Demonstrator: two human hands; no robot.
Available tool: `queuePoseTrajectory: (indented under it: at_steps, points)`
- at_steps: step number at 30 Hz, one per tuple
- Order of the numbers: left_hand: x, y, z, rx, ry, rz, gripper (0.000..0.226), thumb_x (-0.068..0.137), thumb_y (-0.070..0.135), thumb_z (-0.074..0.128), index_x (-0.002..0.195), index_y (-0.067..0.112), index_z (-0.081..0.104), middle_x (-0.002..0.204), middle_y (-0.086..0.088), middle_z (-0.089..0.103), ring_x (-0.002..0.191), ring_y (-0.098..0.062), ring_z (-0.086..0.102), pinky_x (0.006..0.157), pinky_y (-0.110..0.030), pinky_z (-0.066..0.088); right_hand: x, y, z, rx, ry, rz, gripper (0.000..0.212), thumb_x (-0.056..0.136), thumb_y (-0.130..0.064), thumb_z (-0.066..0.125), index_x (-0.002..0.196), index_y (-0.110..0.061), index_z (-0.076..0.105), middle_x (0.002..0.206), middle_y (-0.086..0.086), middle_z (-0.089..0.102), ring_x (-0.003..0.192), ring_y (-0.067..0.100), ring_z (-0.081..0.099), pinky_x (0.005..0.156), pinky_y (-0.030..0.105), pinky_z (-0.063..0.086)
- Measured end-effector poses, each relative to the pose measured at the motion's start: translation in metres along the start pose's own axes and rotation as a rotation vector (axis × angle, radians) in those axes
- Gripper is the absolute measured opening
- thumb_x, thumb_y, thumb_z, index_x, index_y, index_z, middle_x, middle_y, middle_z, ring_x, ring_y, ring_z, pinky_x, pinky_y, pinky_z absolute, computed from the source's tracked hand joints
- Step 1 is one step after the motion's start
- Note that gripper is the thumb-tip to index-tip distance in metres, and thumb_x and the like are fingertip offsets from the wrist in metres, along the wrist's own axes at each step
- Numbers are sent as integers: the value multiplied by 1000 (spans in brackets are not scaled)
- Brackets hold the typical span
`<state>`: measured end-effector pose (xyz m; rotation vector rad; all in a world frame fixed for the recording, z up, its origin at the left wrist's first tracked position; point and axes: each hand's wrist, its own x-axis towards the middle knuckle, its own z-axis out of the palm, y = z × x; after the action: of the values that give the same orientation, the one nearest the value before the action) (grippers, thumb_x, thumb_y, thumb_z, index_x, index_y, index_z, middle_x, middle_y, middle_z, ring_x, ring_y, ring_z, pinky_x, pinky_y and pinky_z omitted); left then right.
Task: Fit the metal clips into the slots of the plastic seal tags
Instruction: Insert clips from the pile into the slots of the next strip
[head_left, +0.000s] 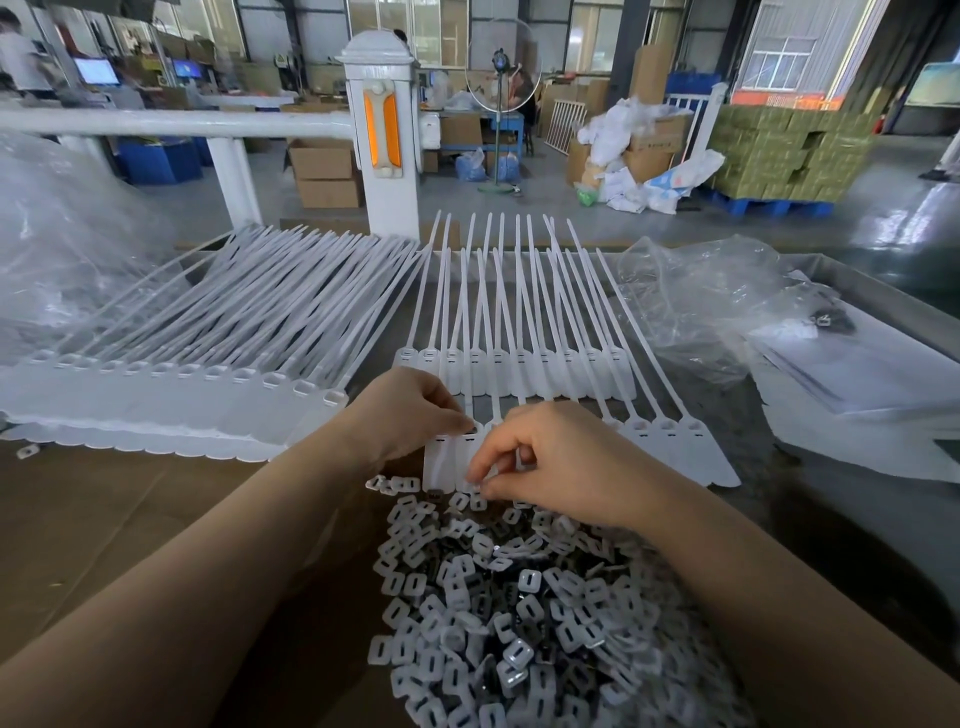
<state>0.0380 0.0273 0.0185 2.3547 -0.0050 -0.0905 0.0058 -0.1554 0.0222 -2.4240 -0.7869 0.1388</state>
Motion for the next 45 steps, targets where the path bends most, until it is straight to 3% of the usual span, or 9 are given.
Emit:
queuePoseTrajectory:
  at_steps: [9, 12, 15, 20, 25, 28, 33, 38, 45]
  points:
    - [-3, 1, -5, -17, 38, 91, 11, 85, 29, 74, 81, 20, 70, 78, 6, 68, 75, -9, 62, 62, -22, 43, -1, -2, -1, -34, 1, -12, 14, 80, -23, 78, 77, -33, 68, 75, -18, 66, 73, -11, 59, 65, 6, 45]
    - [-4, 4, -12, -61, -34, 145, 14, 89, 33, 70, 84, 20, 73, 76, 5, 72, 74, -8, 66, 71, -28, 52, 0, 0, -2, 10, 192, 5, 17, 82, -19, 77, 77, -33, 67, 74, -17, 67, 74, -10, 61, 67, 7, 48]
    - [-7, 9, -14, -167, -197, 101, 23, 89, 38, 68, 78, 20, 76, 68, 6, 70, 50, -1, 50, 53, -20, 40, 1, 4, -5, 54, 428, 30, 15, 81, -19, 78, 76, -29, 69, 73, -16, 67, 71, 0, 64, 68, 18, 53]
    - [-7, 12, -15, -436, -355, 46, 17, 85, 29, 72, 81, 13, 77, 70, 0, 68, 51, -4, 43, 43, -15, 31, 0, 2, -4, 55, 539, -13, 10, 79, -21, 81, 77, -21, 72, 71, -15, 69, 70, 0, 65, 63, 17, 53]
    - [-4, 10, -15, -440, -258, 71, 17, 80, 21, 77, 80, 5, 76, 68, -3, 68, 49, -4, 45, 43, -14, 35, 1, 4, -4, 20, 458, 45, 14, 80, -21, 80, 80, -29, 69, 78, -17, 69, 75, -1, 64, 69, 21, 54]
    - [-3, 7, -15, -438, -189, 67, 10, 78, 20, 79, 76, 11, 77, 68, -4, 68, 49, -5, 46, 45, -15, 36, 2, 9, -2, -74, 373, 132, 8, 85, -25, 74, 90, -28, 69, 82, -17, 67, 73, -5, 61, 66, 16, 51]
    - [1, 0, -14, -306, -121, 69, 12, 86, 21, 73, 76, 14, 75, 67, 1, 69, 47, -1, 49, 48, -14, 39, 1, 12, 0, -85, 203, 200, 13, 85, -25, 72, 96, -30, 70, 87, -15, 64, 77, 0, 61, 72, 25, 55]
    - [3, 0, -7, -147, -72, 93, 12, 90, 23, 69, 81, 15, 72, 75, 0, 68, 70, -11, 58, 69, -26, 46, 0, 13, -1, -72, 155, 207, 28, 85, -18, 68, 109, -34, 69, 92, -13, 58, 81, 3, 59, 72, 23, 51]
    - [6, 7, -4, 36, -108, 92, 9, 92, 20, 65, 89, 14, 70, 86, -2, 68, 79, -13, 60, 66, -25, 43, -1, 13, -2, -79, 134, 204, 30, 85, -23, 69, 113, -35, 68, 97, -12, 54, 88, 5, 57, 81, 30, 53]
